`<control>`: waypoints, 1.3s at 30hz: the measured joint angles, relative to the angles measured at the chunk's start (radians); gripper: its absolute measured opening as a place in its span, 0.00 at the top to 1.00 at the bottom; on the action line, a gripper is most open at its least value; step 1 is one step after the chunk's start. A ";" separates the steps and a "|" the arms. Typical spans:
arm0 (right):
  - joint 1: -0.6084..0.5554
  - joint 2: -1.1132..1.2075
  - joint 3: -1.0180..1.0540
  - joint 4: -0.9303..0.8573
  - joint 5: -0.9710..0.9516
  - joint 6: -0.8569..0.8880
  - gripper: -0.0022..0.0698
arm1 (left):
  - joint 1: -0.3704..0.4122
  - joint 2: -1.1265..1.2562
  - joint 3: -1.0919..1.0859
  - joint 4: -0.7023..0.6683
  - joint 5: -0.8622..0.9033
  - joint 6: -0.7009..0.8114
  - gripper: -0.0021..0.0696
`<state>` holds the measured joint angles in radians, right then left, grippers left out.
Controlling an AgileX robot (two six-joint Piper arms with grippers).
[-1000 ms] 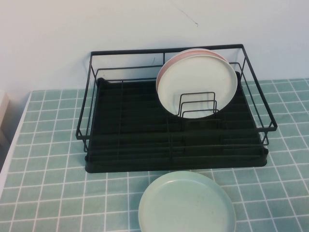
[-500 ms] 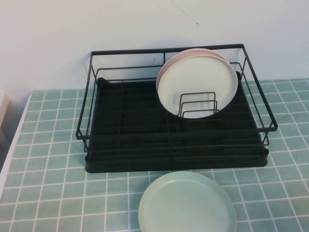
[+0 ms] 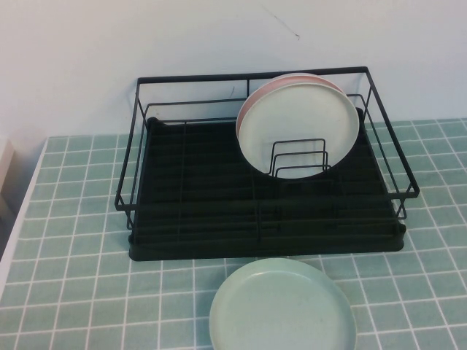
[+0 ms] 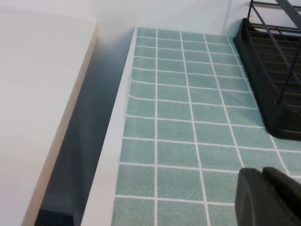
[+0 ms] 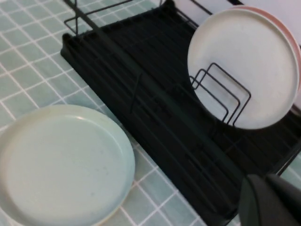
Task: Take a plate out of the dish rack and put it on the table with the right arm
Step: Grasp the plate from the shelf
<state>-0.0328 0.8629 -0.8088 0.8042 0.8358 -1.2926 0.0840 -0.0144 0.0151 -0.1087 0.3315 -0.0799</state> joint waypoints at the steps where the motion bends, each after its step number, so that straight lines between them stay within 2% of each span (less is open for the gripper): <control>1: 0.007 0.060 -0.059 -0.008 0.023 -0.037 0.97 | 0.000 0.000 0.000 0.000 0.000 0.000 0.98; 7: 0.118 0.359 -0.370 -0.166 0.046 -0.093 0.97 | 0.000 0.000 0.000 0.000 0.000 0.000 0.98; 11: 0.217 0.541 -0.559 -0.344 0.016 -0.074 0.97 | 0.000 0.000 0.000 0.000 0.000 0.000 0.98; 16: 0.242 0.736 -0.743 -0.412 -0.012 -0.038 0.96 | 0.000 0.000 0.000 0.000 0.000 0.000 0.98; 19: 0.242 0.823 -0.827 -0.408 -0.014 -0.040 0.83 | 0.000 0.000 0.000 0.000 0.000 0.000 0.98; 24: 0.256 0.932 -0.911 -0.382 -0.022 -0.110 0.45 | 0.000 0.000 0.000 0.000 0.000 0.000 0.98; 26: 0.274 0.965 -0.925 -0.382 -0.039 -0.161 0.39 | 0.000 0.000 0.000 0.000 0.000 0.000 0.98; 34: 0.362 1.065 -0.926 -0.382 -0.258 -0.243 0.41 | 0.000 0.000 0.000 0.000 0.000 0.000 0.98; 39: 0.374 1.119 -0.933 -0.382 -0.312 -0.261 0.41 | 0.000 0.000 0.000 0.000 0.000 0.000 0.98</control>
<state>0.3412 1.9821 -1.7416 0.4220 0.5237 -1.5532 0.0840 -0.0144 0.0151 -0.1087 0.3315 -0.0799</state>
